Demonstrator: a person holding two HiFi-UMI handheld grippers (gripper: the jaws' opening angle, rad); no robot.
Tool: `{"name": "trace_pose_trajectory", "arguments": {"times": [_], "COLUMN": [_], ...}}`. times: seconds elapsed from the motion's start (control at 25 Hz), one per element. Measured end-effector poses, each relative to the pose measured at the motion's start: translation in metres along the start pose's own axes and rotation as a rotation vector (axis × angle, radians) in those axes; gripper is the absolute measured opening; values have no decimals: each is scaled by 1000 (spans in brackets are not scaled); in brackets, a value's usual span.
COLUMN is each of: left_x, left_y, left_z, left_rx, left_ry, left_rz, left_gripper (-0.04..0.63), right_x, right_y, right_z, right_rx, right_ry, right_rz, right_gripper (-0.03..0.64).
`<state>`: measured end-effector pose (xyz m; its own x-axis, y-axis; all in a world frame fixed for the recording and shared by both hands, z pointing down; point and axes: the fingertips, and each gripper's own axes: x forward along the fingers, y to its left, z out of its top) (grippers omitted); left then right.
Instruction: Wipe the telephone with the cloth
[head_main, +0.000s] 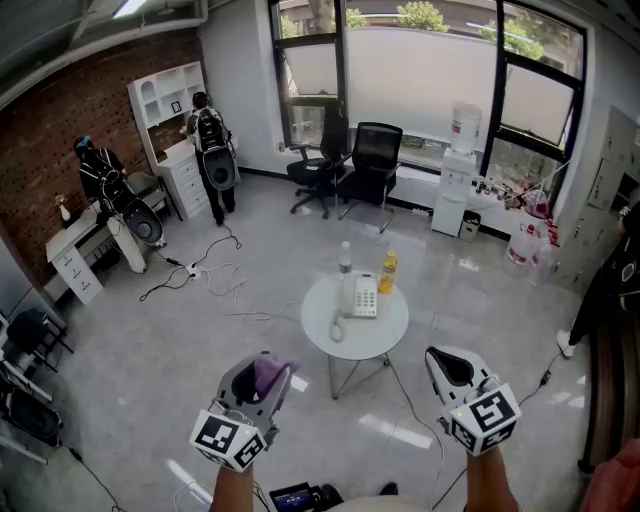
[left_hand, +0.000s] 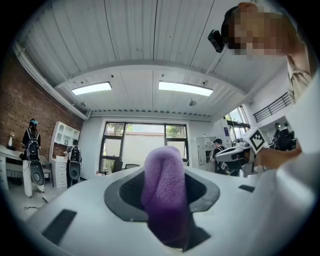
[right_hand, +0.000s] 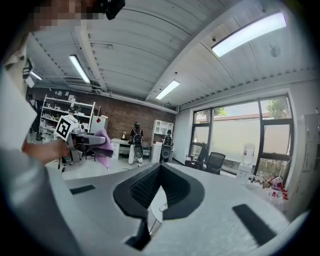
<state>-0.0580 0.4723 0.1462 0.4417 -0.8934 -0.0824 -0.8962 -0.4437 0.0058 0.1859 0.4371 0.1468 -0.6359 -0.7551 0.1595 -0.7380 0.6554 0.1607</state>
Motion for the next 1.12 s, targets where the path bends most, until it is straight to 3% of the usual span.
{"name": "trace_pose_trajectory", "arguments": {"times": [0.72, 1.12], "left_x": [6, 41], "left_y": [50, 65], "left_z": [-10, -43], "left_rx": [-44, -83], "left_ry": [12, 38], "left_rz": [-17, -33], "left_gripper": [164, 164], "right_x": [48, 88], "right_y": [14, -15], "right_z": [-3, -16], "right_rx": [6, 60], "right_ry": [40, 39], "right_rz": [-44, -55], "right_gripper": [-8, -6]}}
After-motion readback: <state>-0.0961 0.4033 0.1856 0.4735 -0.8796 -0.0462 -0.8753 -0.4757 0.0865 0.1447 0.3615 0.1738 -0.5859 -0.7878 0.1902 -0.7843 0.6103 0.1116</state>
